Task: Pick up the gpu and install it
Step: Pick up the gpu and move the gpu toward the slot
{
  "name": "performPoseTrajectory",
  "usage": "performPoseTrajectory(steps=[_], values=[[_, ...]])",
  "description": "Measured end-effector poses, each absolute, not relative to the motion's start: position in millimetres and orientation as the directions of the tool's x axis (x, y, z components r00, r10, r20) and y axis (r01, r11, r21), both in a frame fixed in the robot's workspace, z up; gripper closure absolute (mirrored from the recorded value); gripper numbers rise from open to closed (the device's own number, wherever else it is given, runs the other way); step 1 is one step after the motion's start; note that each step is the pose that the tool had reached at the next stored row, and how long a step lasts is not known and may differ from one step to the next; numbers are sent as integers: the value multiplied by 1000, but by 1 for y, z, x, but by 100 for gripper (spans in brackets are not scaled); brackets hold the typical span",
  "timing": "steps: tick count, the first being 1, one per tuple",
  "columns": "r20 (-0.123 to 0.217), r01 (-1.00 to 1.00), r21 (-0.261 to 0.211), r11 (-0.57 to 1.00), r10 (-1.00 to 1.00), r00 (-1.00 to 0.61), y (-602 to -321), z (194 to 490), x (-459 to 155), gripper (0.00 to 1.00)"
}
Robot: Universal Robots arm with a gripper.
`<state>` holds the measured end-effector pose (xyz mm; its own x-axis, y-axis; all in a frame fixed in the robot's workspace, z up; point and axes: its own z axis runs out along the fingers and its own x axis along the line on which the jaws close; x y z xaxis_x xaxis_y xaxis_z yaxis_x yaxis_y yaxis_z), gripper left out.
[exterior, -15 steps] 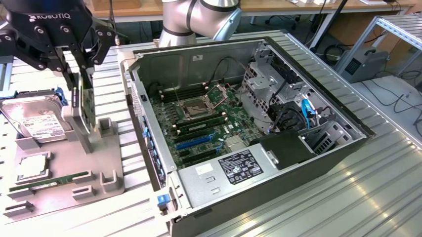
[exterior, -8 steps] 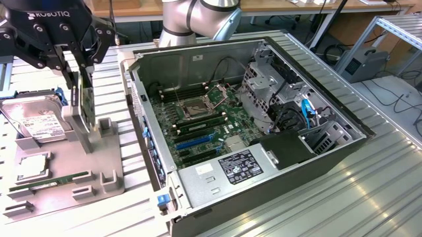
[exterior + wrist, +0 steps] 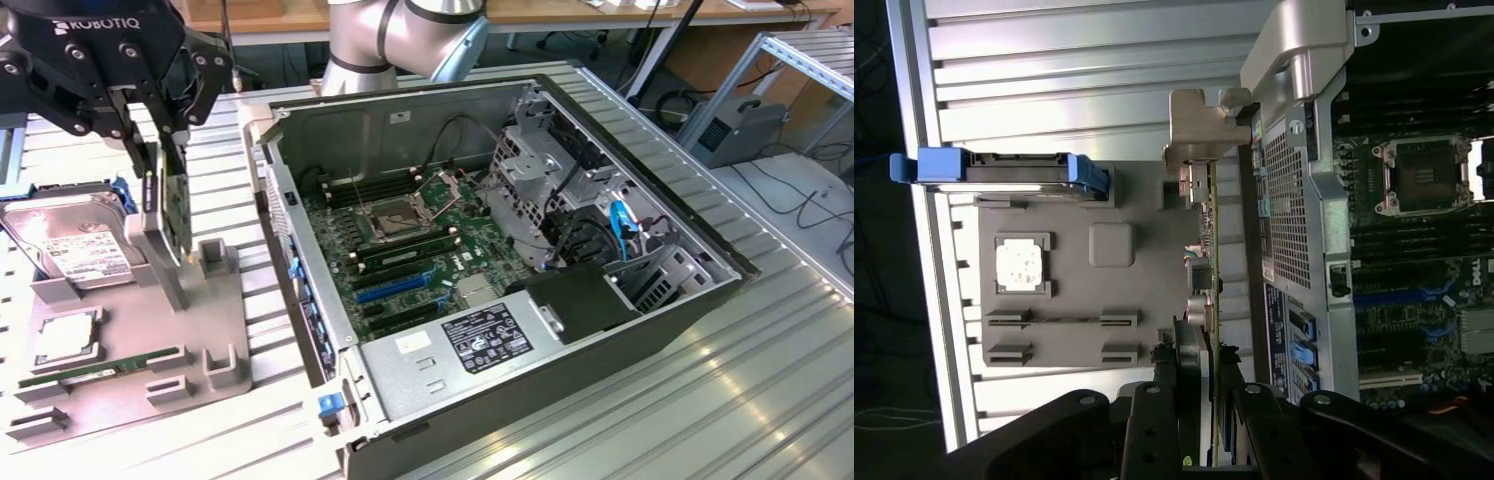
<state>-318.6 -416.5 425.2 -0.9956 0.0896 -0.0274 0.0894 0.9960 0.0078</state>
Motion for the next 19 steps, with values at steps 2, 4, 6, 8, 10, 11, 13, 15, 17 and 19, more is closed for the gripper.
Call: performPoseTrajectory(steps=[2,4,6,8,10,11,13,15,17,19], values=[[-27,89,8,996,90,-996,-416,426,-319,73],[-27,89,8,996,90,-996,-416,427,-319,73],[-27,89,8,996,90,-996,-416,427,-319,73],[-27,89,8,996,90,-996,-416,427,-319,73],[-27,89,8,996,90,-996,-417,427,-319,73],[-27,89,8,996,90,-996,-416,427,-319,73],[-27,89,8,996,90,-996,-417,427,-319,73],[-27,89,8,996,89,-996,-417,427,-318,73],[-27,89,8,996,90,-996,-417,427,-317,73],[-27,89,8,996,90,-996,-417,427,-315,73]])
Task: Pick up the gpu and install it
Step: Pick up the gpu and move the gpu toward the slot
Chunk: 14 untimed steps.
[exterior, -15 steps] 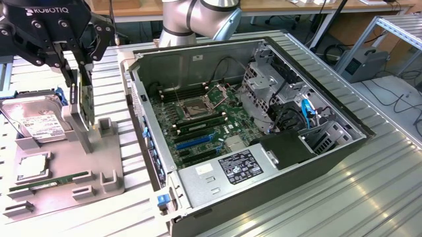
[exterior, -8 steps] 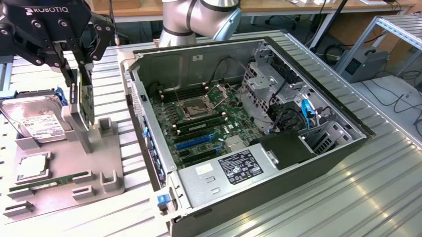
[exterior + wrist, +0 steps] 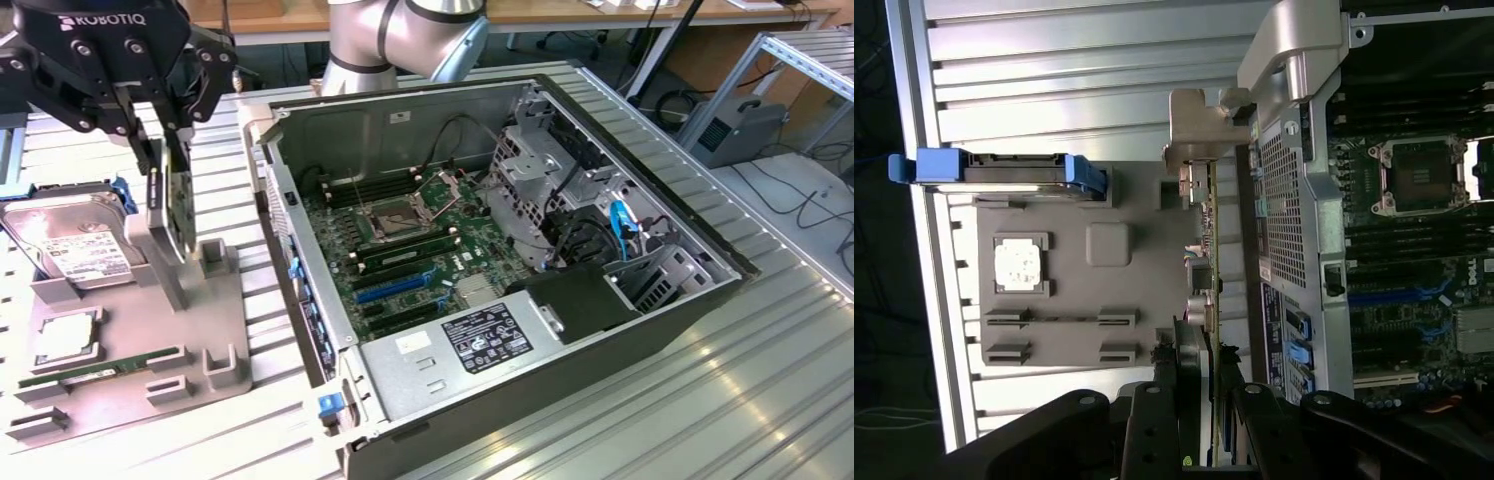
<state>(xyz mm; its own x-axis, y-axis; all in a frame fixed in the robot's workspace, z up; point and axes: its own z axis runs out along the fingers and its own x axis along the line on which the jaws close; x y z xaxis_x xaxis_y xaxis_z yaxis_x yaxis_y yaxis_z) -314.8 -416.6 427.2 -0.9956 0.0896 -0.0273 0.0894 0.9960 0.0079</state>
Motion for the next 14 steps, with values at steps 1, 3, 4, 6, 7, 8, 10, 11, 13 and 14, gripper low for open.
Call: performPoseTrajectory(steps=[1,3,4,6,7,8,10,11,13,14], values=[[-27,89,8,996,90,-996,-417,427,-314,73],[-27,89,8,996,90,-996,-417,427,-312,73],[-27,89,8,996,90,-996,-417,427,-311,73],[-27,89,8,996,90,-996,-417,427,-310,73],[-27,89,8,996,90,-996,-417,427,-309,73],[-27,89,8,996,90,-996,-417,427,-309,73],[-27,89,8,996,90,-996,-417,427,-307,73],[-27,89,8,996,90,-996,-417,427,-306,73],[-27,89,8,996,90,-996,-417,427,-304,73],[-27,89,8,996,90,-996,-417,427,-303,73]])
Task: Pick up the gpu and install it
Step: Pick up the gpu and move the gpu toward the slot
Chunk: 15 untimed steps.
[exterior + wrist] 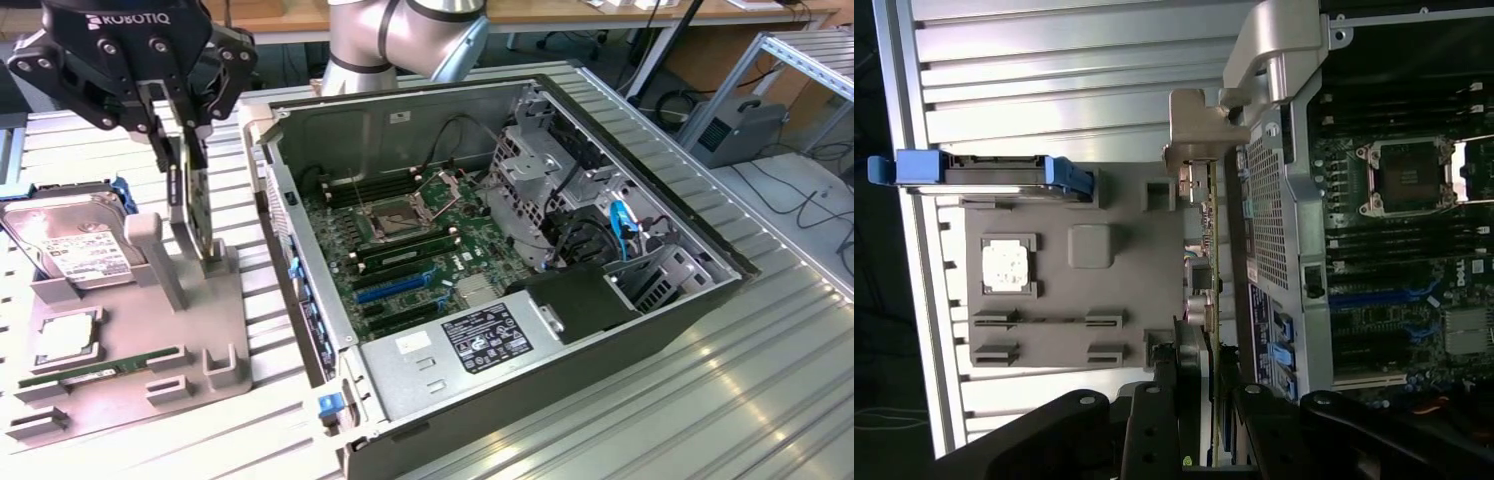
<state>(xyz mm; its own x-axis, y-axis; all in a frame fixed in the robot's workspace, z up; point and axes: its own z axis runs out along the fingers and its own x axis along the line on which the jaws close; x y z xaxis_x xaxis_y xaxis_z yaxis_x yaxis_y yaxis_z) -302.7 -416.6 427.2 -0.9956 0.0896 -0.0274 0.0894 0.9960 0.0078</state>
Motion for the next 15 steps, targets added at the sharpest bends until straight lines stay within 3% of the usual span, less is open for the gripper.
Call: performPoseTrajectory(steps=[15], values=[[-27,89,8,996,90,-996,-417,427,-291,73]])
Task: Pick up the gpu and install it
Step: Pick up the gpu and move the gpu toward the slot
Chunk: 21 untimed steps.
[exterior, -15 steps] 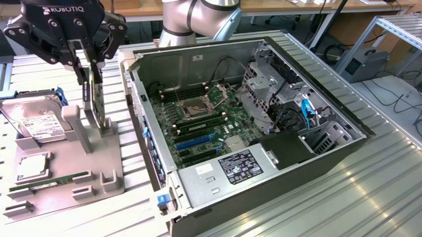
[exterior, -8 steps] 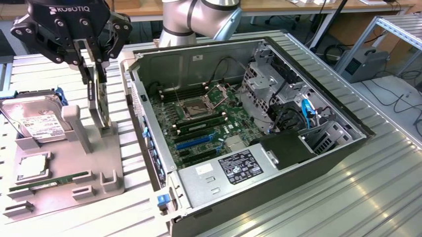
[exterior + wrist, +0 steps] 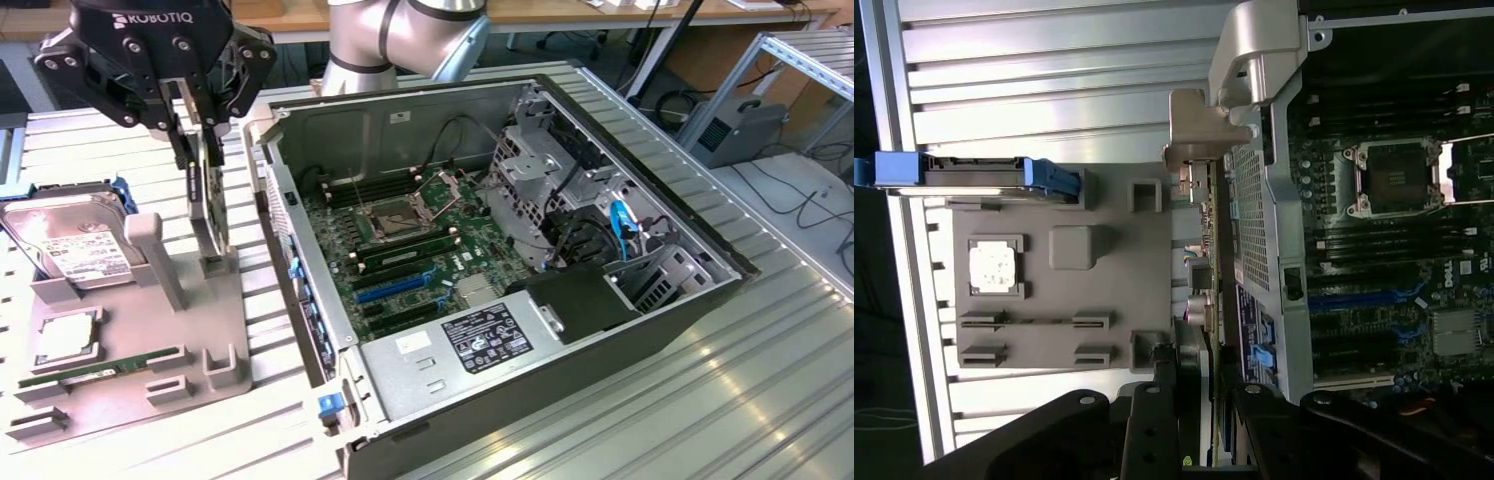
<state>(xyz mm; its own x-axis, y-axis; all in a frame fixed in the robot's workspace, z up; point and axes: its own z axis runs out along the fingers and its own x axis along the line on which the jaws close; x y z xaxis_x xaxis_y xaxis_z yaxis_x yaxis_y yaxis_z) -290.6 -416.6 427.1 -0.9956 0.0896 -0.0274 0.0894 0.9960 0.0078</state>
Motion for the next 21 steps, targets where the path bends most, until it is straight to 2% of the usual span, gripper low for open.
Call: performPoseTrajectory(steps=[21], values=[[-28,89,7,996,90,-996,-417,427,-279,73]])
